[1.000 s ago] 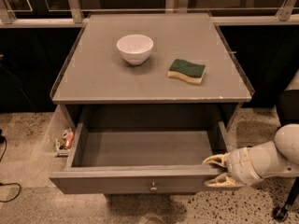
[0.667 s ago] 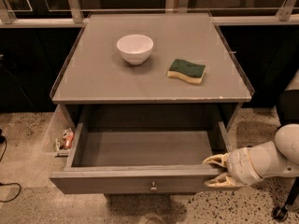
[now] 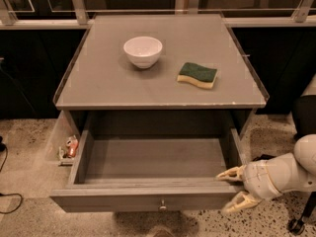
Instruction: Open top drawer
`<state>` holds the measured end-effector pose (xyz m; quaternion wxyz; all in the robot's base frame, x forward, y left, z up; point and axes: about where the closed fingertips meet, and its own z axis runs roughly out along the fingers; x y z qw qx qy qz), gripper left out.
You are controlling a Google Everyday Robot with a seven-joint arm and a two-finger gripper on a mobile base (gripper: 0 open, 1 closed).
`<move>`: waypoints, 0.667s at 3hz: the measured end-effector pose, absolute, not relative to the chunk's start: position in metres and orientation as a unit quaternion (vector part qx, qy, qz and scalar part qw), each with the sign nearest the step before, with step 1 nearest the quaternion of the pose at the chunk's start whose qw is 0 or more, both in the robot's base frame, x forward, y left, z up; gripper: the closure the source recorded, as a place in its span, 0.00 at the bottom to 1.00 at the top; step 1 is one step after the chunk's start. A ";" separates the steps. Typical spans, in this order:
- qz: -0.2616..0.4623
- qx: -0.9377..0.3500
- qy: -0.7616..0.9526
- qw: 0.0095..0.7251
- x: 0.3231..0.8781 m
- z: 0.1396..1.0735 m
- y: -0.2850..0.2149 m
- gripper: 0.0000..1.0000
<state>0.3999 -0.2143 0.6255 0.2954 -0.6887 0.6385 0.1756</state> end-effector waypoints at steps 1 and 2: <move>0.176 -0.689 0.638 0.295 0.399 0.627 -0.214 0.14; 0.170 -0.698 0.633 0.288 0.353 0.629 -0.232 0.37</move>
Offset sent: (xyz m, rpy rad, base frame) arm -0.1623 -0.0672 0.0128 -0.0712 -0.0202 0.0566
